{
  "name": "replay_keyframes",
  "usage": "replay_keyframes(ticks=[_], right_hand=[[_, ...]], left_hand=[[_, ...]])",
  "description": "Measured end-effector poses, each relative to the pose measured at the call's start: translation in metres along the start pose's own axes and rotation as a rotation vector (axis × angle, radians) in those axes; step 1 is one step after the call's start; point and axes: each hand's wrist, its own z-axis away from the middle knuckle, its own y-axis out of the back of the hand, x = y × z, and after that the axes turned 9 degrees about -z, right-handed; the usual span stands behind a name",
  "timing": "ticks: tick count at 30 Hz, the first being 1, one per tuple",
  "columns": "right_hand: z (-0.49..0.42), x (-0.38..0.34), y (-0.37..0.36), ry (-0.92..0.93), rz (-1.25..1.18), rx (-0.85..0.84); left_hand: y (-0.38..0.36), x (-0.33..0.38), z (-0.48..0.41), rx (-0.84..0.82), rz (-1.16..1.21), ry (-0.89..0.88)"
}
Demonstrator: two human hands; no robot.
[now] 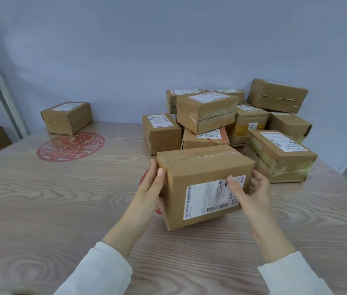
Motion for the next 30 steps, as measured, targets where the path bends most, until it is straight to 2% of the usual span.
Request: replay_keyframes(ticks=[4, 8, 15, 19, 21, 22, 24, 26, 30], right_hand=[[0.005, 0.003, -0.003, -0.063, 0.011, 0.008], [0.001, 0.002, -0.004, -0.154, 0.015, 0.041], [-0.018, 0.009, -0.005, -0.256, -0.013, 0.065], [-0.027, 0.014, 0.006, -0.278, -0.066, 0.071], [-0.033, 0.014, 0.013, -0.257, -0.094, 0.066], [-0.036, 0.013, 0.015, -0.247, -0.089, 0.069], [-0.042, 0.012, 0.019, -0.229, -0.074, 0.076], [-0.049, 0.007, 0.019, -0.206, -0.052, 0.072], [-0.059, -0.018, 0.021, -0.214, 0.026, 0.111]], left_hand=[[-0.001, -0.007, -0.009, -0.041, 0.110, 0.114], [0.000, -0.009, -0.018, -0.099, 0.217, 0.127], [0.000, -0.013, -0.039, -0.035, 0.346, 0.215], [0.003, -0.009, -0.043, -0.071, 0.272, 0.230], [0.013, -0.013, -0.048, -0.116, 0.163, 0.135], [0.018, -0.018, -0.047, -0.093, 0.218, 0.118], [0.017, -0.020, -0.049, -0.087, 0.179, 0.122], [0.003, -0.008, -0.053, -0.069, 0.188, 0.264], [0.009, 0.001, -0.051, -0.031, 0.235, 0.338]])
